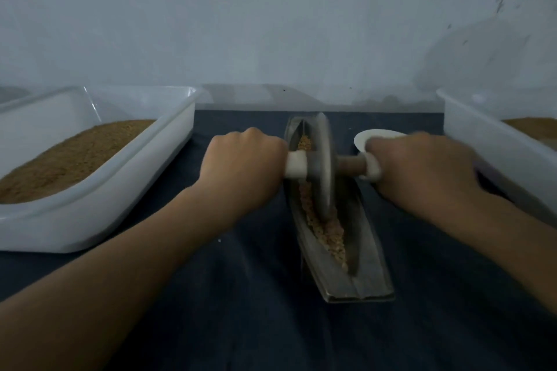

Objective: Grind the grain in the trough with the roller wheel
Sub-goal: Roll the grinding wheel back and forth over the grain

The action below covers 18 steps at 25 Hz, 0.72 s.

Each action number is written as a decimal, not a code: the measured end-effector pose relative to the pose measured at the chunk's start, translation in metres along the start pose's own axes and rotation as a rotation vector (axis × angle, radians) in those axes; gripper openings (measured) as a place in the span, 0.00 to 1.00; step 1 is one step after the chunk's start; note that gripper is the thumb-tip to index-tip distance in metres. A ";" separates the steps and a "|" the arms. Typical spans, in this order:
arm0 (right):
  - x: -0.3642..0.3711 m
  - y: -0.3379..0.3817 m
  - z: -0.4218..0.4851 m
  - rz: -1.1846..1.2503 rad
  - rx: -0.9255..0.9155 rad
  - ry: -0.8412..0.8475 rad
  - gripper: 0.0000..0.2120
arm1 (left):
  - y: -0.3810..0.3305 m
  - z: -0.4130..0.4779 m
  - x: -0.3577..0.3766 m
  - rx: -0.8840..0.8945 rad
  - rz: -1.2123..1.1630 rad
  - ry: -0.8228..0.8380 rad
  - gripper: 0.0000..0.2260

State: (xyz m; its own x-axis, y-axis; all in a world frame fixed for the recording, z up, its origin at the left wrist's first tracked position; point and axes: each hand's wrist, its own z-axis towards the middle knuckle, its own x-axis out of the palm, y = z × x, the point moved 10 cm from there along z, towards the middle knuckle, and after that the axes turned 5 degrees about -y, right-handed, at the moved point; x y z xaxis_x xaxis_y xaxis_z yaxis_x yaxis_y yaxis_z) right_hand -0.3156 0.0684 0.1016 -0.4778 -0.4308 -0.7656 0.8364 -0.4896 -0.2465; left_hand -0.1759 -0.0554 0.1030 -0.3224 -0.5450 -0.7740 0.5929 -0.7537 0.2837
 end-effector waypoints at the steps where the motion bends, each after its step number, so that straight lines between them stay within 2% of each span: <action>1: 0.010 0.002 0.018 -0.006 0.052 0.054 0.06 | 0.006 0.016 0.010 -0.055 0.001 0.042 0.04; 2: 0.018 0.003 0.034 0.016 0.081 0.120 0.06 | 0.011 0.028 0.017 -0.089 -0.016 0.093 0.02; 3: 0.024 0.004 0.046 0.039 0.081 0.170 0.07 | 0.014 0.034 0.024 -0.102 -0.050 0.142 0.03; 5: 0.019 0.002 0.043 0.021 0.053 0.195 0.06 | 0.014 0.027 0.025 -0.081 -0.074 0.181 0.02; 6: 0.009 0.000 0.029 0.004 0.020 0.135 0.07 | 0.010 0.017 0.018 -0.046 -0.073 0.137 0.04; 9: -0.025 0.002 -0.025 0.063 -0.078 -0.079 0.12 | -0.007 -0.026 -0.023 0.147 -0.049 -0.094 0.22; 10: -0.029 0.000 -0.032 0.095 -0.092 -0.114 0.12 | -0.006 -0.029 -0.036 0.168 -0.039 -0.168 0.24; 11: -0.028 -0.003 -0.032 0.092 -0.087 -0.127 0.12 | -0.005 -0.025 -0.035 0.152 -0.036 -0.165 0.25; 13: -0.014 -0.004 -0.016 0.022 -0.010 -0.074 0.13 | -0.003 -0.017 -0.013 0.074 0.048 -0.042 0.19; 15: 0.012 -0.005 0.012 0.010 0.107 0.027 0.11 | 0.001 0.017 0.006 -0.005 0.062 0.009 0.04; 18: 0.043 -0.010 0.035 0.145 0.181 0.192 0.07 | 0.000 0.056 0.015 0.018 0.055 0.124 0.06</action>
State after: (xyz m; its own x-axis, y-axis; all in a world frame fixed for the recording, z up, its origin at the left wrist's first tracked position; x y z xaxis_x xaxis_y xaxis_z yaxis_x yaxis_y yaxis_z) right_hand -0.3537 0.0281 0.0916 -0.2829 -0.3630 -0.8878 0.8226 -0.5678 -0.0299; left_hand -0.2221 -0.0846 0.1229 -0.1955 -0.5372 -0.8205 0.5939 -0.7306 0.3369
